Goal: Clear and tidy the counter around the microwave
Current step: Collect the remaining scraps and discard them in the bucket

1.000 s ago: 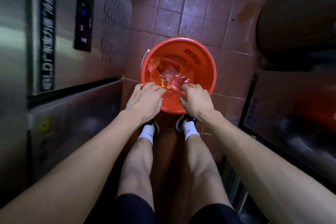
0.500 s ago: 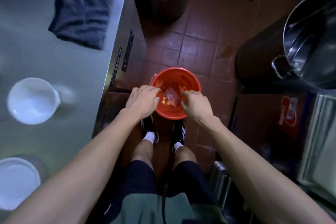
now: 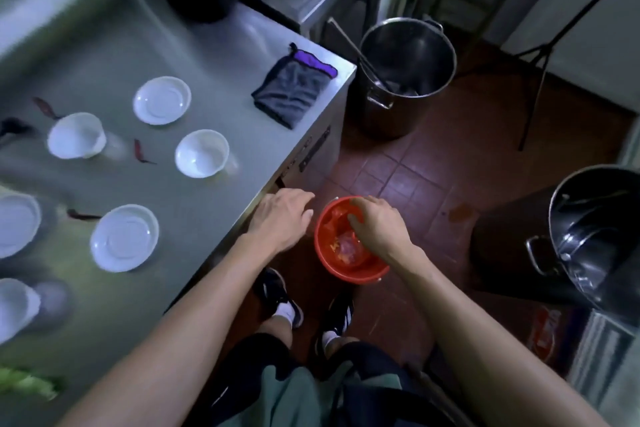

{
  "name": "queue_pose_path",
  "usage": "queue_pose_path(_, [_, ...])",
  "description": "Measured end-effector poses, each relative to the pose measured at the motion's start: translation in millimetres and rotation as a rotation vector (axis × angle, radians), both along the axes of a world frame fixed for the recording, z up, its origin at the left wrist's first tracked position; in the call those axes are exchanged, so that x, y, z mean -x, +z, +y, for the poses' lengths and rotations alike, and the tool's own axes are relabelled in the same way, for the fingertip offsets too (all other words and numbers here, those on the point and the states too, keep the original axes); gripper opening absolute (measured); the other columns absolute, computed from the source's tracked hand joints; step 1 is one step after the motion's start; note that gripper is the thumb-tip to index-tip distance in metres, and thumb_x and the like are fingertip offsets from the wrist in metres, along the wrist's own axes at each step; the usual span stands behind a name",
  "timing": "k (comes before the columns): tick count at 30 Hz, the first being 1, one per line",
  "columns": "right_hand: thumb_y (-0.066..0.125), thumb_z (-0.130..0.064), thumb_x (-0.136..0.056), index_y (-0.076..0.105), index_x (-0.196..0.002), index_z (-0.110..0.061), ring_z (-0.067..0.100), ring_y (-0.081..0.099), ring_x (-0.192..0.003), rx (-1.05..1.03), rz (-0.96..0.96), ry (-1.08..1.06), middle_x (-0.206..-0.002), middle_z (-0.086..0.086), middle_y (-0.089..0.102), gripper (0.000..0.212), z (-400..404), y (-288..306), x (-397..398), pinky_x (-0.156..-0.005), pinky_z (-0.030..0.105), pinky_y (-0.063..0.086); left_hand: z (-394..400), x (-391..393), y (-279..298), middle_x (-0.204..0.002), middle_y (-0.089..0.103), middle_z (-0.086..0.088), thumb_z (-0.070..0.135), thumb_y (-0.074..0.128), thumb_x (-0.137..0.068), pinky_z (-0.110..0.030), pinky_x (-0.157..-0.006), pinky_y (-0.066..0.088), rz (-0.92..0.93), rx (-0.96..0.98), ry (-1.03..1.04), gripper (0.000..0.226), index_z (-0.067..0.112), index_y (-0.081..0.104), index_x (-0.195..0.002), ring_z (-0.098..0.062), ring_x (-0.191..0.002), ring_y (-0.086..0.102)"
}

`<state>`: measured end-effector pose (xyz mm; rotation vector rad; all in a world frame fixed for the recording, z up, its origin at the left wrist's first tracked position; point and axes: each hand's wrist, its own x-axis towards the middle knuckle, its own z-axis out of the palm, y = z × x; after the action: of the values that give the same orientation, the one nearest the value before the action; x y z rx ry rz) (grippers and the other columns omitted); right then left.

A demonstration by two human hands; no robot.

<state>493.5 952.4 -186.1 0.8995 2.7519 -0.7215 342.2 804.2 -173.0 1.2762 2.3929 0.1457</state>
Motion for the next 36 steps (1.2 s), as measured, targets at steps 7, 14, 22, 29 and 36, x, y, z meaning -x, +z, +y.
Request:
queue_pose_path(7, [0.054,-0.024,-0.094,0.065,-0.122,-0.018,0.03,0.059,-0.116,-0.029,0.101,0.231,-0.13,0.0,0.063,0.031,-56.6,38.8,63.9,-0.092,0.044,0.049,-79.8,8.4,25.4,-0.142,0.052,0.005,0.036,0.048,-0.099,-0.039,-0.107,0.036,0.077,-0.035,0.155,0.042,0.026,0.049,-0.14,-0.018,-0.133,0.044])
queue_pose_path(14, [0.055,-0.027,-0.094,0.06,-0.133,-0.025,0.028,0.054,-0.123,-0.054,0.1,0.388,-0.138,-0.002,0.06,0.039,-138.4,55.5,114.8,-0.098,0.043,0.044,-180.7,31.3,34.1,-0.145,0.052,0.005,0.036,0.049,-0.099,-0.038,-0.107,0.034,0.078,-0.07,0.358,0.044,0.025,0.049,-0.141,-0.019,-0.135,0.042])
queue_pose_path(22, [0.054,-0.033,-0.098,0.051,-0.142,-0.023,0.026,0.05,-0.129,-0.09,0.102,0.566,-0.146,-0.003,0.052,0.045,-251.5,78.2,176.6,-0.103,0.043,0.041,-316.0,63.8,52.8,-0.143,0.054,0.0,0.032,0.052,-0.097,-0.042,-0.101,0.042,0.119,-0.127,0.515,0.043,0.022,0.053,-0.138,-0.025,-0.13,0.048])
queue_pose_path(29, [0.059,-0.029,-0.095,0.057,-0.137,-0.022,0.026,0.05,-0.129,-0.065,0.131,0.621,-0.145,-0.003,0.054,0.042,-350.6,86.7,217.1,-0.103,0.039,0.041,-424.4,87.7,64.1,-0.132,0.061,-0.001,0.031,0.053,-0.097,-0.043,-0.097,0.044,0.134,-0.218,0.657,0.036,0.018,0.056,-0.131,-0.026,-0.124,0.052])
queue_pose_path(36, [0.061,-0.029,-0.096,0.06,-0.134,-0.02,0.023,0.056,-0.125,0.011,0.135,0.681,-0.139,-0.001,0.06,0.039,-433.7,78.5,241.4,-0.104,0.042,0.043,-503.3,98.9,48.5,-0.129,0.064,-0.002,0.027,0.056,-0.094,-0.043,-0.092,0.048,0.113,-0.221,0.818,0.033,0.019,0.062,-0.125,-0.031,-0.118,0.056])
